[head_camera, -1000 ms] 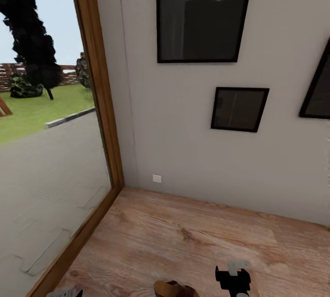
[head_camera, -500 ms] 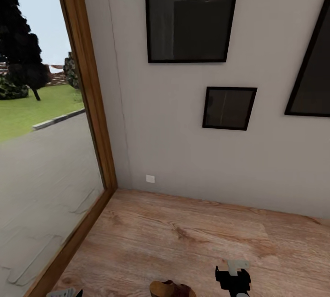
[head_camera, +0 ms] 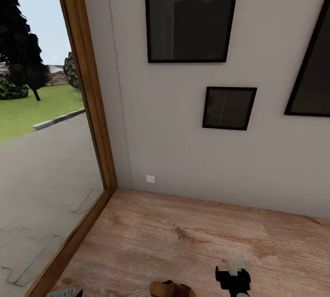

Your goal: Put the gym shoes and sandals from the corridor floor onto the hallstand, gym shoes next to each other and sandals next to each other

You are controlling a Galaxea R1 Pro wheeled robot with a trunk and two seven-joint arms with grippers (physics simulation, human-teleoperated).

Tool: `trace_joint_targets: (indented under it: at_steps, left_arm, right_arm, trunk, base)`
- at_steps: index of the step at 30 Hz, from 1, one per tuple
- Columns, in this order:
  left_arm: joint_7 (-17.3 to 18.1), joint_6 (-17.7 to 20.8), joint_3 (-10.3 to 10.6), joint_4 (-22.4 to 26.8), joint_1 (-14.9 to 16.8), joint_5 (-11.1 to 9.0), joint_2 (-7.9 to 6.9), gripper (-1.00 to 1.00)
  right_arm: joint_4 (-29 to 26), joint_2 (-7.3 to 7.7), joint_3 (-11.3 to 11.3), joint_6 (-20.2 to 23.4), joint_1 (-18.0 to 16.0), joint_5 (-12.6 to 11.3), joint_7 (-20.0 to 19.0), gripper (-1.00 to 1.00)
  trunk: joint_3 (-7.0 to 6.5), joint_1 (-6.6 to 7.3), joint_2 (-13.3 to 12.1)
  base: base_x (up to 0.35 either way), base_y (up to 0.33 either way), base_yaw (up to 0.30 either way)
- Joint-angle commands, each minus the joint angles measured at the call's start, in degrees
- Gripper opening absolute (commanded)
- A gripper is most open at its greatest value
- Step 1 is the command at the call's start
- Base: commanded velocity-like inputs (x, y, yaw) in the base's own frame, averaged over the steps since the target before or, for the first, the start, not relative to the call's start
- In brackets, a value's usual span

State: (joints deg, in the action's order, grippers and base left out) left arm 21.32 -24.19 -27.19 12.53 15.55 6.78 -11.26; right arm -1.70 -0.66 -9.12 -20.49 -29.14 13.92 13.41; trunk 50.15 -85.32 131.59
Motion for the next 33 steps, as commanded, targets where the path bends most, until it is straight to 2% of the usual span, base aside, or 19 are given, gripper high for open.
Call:
trace_joint_targets:
  at_steps: [1,20,26,33]
  left_arm:
    - [0.2,-0.2,-0.5,0.0,0.0,0.6,0.01,1.0]
    - [0.2,-0.2,-0.5,0.0,0.0,0.6,-0.08,1.0]
    - [0.2,-0.2,-0.5,0.0,0.0,0.6,-0.08,1.0]
    - [0.2,-0.2,-0.5,0.0,0.0,0.6,-0.08,1.0]
  right_arm:
    - [0.0,-0.06,-0.5,-0.1,0.0,0.6,0.3,1.0]
    - [0.0,-0.18,-0.5,-0.1,0.0,0.5,0.5,1.0]
    - [0.0,-0.14,-0.5,-0.1,0.0,0.5,0.5,1.0]
    - [0.0,-0.13,-0.5,-0.1,0.0,0.5,0.4,1.0]
  trunk:
    - [0.06,0.01,0.0]
    - [0.06,0.01,0.0]
    - [0.02,0.01,0.0]
    - [-0.18,0.01,0.0]
  base:
    - [0.0,0.0,0.0]
    - [0.0,0.046,0.0]
    - [0.0,0.17,-0.053]
    - [0.0,0.25,-0.201]
